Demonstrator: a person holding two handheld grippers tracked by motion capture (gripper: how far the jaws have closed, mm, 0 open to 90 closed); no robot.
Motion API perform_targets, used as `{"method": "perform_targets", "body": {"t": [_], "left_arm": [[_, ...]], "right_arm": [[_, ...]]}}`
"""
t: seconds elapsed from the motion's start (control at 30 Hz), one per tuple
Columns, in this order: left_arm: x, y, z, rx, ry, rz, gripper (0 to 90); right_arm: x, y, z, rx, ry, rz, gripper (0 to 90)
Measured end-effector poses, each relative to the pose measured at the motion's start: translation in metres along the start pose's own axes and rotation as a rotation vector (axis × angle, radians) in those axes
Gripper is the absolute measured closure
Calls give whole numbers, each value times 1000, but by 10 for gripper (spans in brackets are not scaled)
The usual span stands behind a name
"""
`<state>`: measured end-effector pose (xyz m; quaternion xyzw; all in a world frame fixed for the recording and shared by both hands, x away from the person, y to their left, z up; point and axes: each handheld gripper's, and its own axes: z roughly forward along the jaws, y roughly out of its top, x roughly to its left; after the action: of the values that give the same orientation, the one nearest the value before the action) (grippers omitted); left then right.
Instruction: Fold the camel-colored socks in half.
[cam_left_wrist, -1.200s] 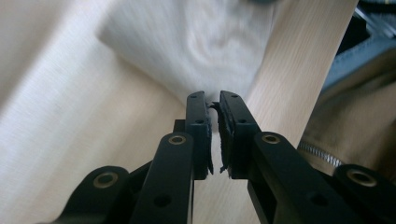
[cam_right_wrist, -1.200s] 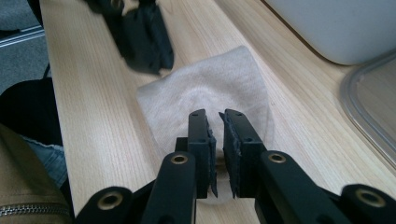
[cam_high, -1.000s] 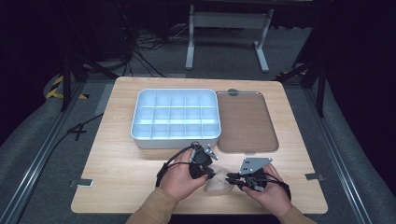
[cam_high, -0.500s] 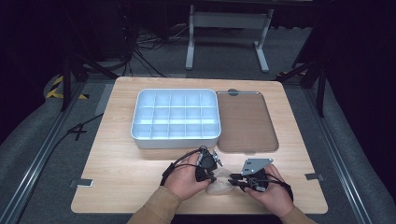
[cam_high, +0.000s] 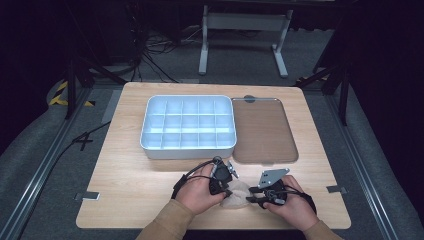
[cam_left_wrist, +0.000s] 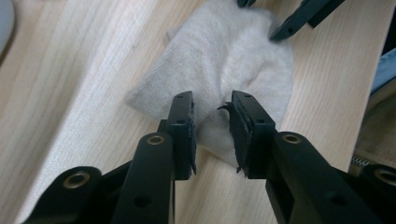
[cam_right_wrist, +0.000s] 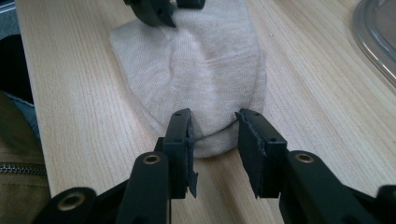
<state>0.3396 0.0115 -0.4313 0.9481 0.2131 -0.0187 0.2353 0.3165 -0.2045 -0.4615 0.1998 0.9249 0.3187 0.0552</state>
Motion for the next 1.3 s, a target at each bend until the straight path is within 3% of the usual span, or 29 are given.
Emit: {"method": "perform_targets", "body": {"t": [0.1,0.33,0.47,0.77,0.9,1.07,1.3], "left_arm": [[1,1,-4,-32,12,3,706],[3,-2,-9,-53,15,-17,707],[4,-3,-18,-68,26,-14,702],[6,-10,-37,-94,24,-46,672],[2,-13,-45,-96,15,-67,676],[-3,-19,-52,-95,7,-82,691],[2,-28,-54,-80,13,-98,691]], "right_arm": [[1,1,0,4,3,-10,651],[1,1,-1,14,3,-14,640],[1,0,-3,58,-9,-31,614],[2,6,-18,8,-7,-22,621],[5,10,-23,-30,-19,5,619],[11,13,-22,-70,-12,36,670],[16,16,-17,-144,-6,67,693]]}}
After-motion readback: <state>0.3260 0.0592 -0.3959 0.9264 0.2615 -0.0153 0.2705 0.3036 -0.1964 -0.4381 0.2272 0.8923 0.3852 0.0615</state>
